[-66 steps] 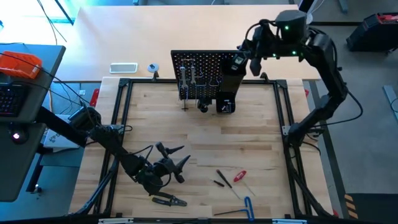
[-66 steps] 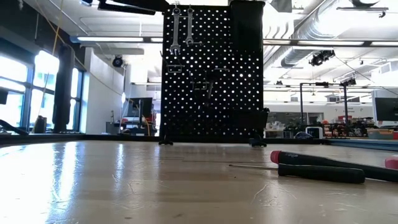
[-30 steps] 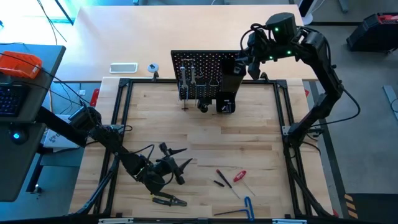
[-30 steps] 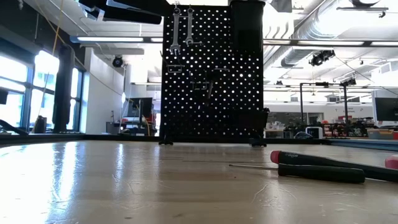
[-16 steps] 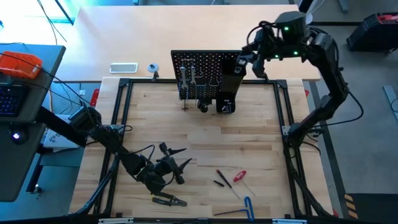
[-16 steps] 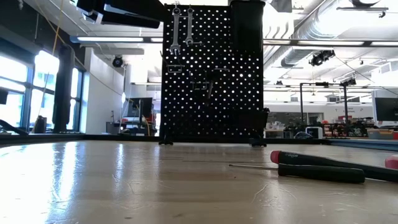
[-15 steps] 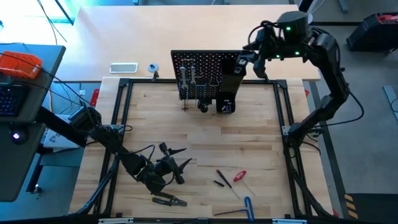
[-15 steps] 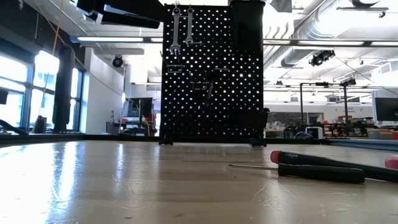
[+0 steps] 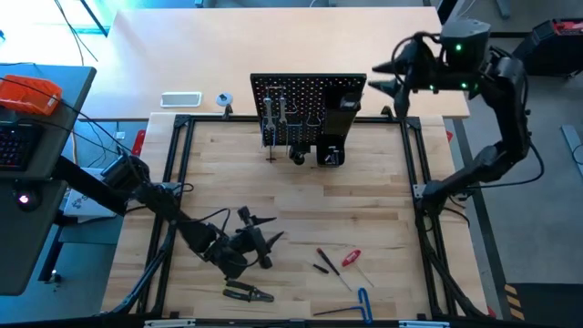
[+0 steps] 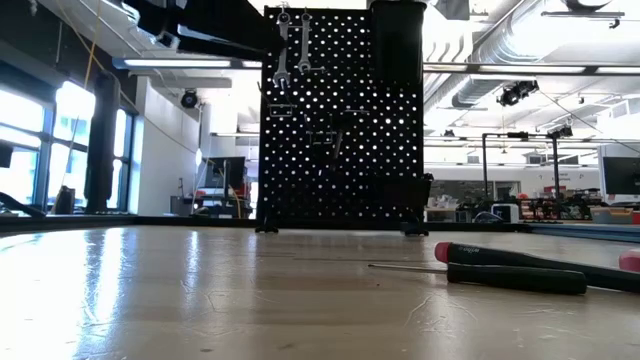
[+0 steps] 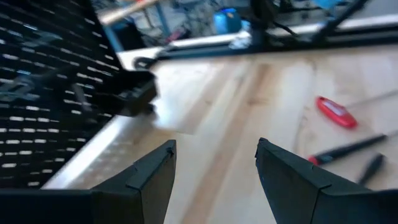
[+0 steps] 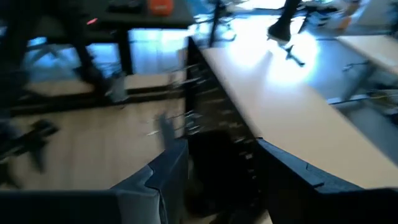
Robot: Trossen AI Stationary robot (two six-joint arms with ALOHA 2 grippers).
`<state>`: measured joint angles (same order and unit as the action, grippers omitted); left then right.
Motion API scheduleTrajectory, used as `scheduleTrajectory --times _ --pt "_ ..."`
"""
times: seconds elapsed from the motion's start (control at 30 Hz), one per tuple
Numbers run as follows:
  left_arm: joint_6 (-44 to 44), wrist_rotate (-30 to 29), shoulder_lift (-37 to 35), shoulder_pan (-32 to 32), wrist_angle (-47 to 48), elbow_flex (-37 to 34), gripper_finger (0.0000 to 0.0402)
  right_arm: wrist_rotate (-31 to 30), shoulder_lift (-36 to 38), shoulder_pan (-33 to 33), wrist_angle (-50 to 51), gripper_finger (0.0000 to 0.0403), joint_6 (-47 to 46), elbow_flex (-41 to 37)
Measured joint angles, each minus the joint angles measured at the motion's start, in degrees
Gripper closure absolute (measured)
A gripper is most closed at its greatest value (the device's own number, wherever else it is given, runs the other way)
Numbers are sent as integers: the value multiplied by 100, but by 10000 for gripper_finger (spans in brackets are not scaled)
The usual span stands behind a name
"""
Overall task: Hang tools onto peg board
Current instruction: Put the black screwdriver into the bottom peg board bin
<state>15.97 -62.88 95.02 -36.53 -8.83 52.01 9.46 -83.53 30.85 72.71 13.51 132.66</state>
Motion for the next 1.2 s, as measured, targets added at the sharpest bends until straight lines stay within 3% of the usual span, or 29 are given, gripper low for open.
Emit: scheduleTrajectory --times 0.17,0.4,0.5,0.73,1.03,1.2 --pt "49 721 202 175 -21 0 190 -105 58 -578 422 229 -134 -1" --pt "242 1081 484 403 -184 0 190 -1757 183 -1359 481 229 -201 -2" --pt "247 1245 489 462 -223 0 190 -2076 266 -1503 472 229 -194 -2" --pt "55 1326 489 523 -421 0 190 -2068 460 -1902 567 229 -450 -2" --pt "-22 1497 489 620 -506 0 190 -1522 523 -2681 1780 229 -1076 -12" --pt "-214 1784 489 726 -642 0 190 -1502 642 -3212 1726 229 -1502 -247"
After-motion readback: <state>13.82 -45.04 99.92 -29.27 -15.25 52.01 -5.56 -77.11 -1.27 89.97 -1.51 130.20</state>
